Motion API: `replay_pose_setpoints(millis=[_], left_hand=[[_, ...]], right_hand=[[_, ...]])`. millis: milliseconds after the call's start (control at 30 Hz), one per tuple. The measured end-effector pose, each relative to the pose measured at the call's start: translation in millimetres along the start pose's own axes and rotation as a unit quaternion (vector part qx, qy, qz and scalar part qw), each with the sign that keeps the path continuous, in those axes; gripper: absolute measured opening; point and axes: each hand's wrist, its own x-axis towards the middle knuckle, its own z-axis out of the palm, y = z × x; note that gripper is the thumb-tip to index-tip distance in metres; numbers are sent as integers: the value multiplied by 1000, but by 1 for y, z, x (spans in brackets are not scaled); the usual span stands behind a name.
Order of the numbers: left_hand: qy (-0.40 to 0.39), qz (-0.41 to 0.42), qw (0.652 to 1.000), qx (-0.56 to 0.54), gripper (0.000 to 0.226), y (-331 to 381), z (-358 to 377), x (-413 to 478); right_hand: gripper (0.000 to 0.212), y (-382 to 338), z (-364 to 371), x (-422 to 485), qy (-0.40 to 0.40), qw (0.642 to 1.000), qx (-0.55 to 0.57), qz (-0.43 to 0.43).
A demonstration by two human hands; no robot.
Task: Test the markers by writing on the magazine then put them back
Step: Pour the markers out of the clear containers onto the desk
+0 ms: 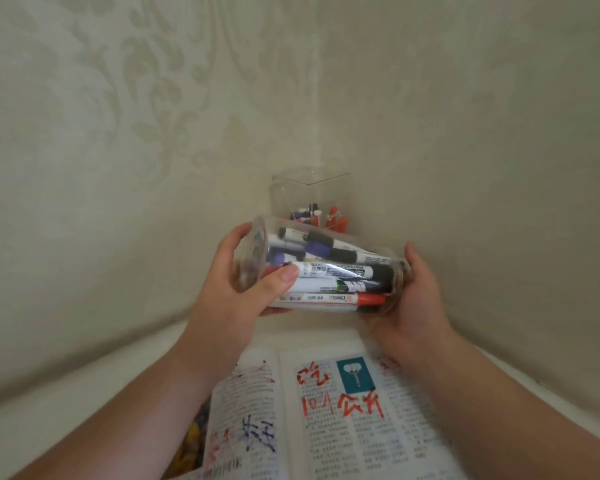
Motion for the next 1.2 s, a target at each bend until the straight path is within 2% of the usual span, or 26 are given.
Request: replay_pose_setpoints(millis=[133, 200, 300, 367, 400, 467, 567, 700, 767, 867, 933, 1033, 1133, 1200], left_hand=[[-22, 38, 999, 12, 64, -1, 8, -4], [-15, -6, 1000, -17, 66, -11, -3, 0], [-20, -105, 992, -61, 91, -28, -32, 2], [-24, -141, 988, -61, 116, -35, -48, -2], [-22, -152, 986, -57, 120, -37, -52, -5], [-17, -162, 986, -42, 115, -40, -58, -10], [21, -146, 988, -38, 93, -43, -67, -9], [27, -118, 992, -25, 105, -43, -79, -10], [34, -107, 994, -8, 105, -46, -80, -9], [55, -72, 996, 4, 102, -50, -84, -6], [90, -44, 995, 22, 102, -50, -87, -5], [143, -14, 988, 51, 100, -49, -90, -6], [175, 6, 982, 76, 101, -47, -92, -8], [189, 18, 977, 92, 97, -45, -92, -8]], right_hand=[[53, -3, -1, 4, 63, 998, 22, -15], [48, 0, -3, 7, 80, 997, 11, -5], [33, 6, -8, 12, 92, 995, -27, 33], [32, 13, -7, 15, 78, 994, -60, 54], [31, 17, -5, 16, 68, 993, -74, 57], [25, 23, 0, 18, 43, 992, -100, 57], [23, 24, 0, 24, 32, 989, -136, 40], [23, 16, -10, 32, 84, 973, -212, -26], [33, 14, -12, 31, 99, 957, -270, -41], [31, 12, -10, 25, 169, 896, -391, -121], [35, 13, -9, 23, 187, 860, -442, -173], [51, 18, -14, 24, 141, 806, -534, -213], [36, 21, -18, 28, 91, 695, -669, -246], [34, 24, -14, 25, 47, 652, -700, -286]])
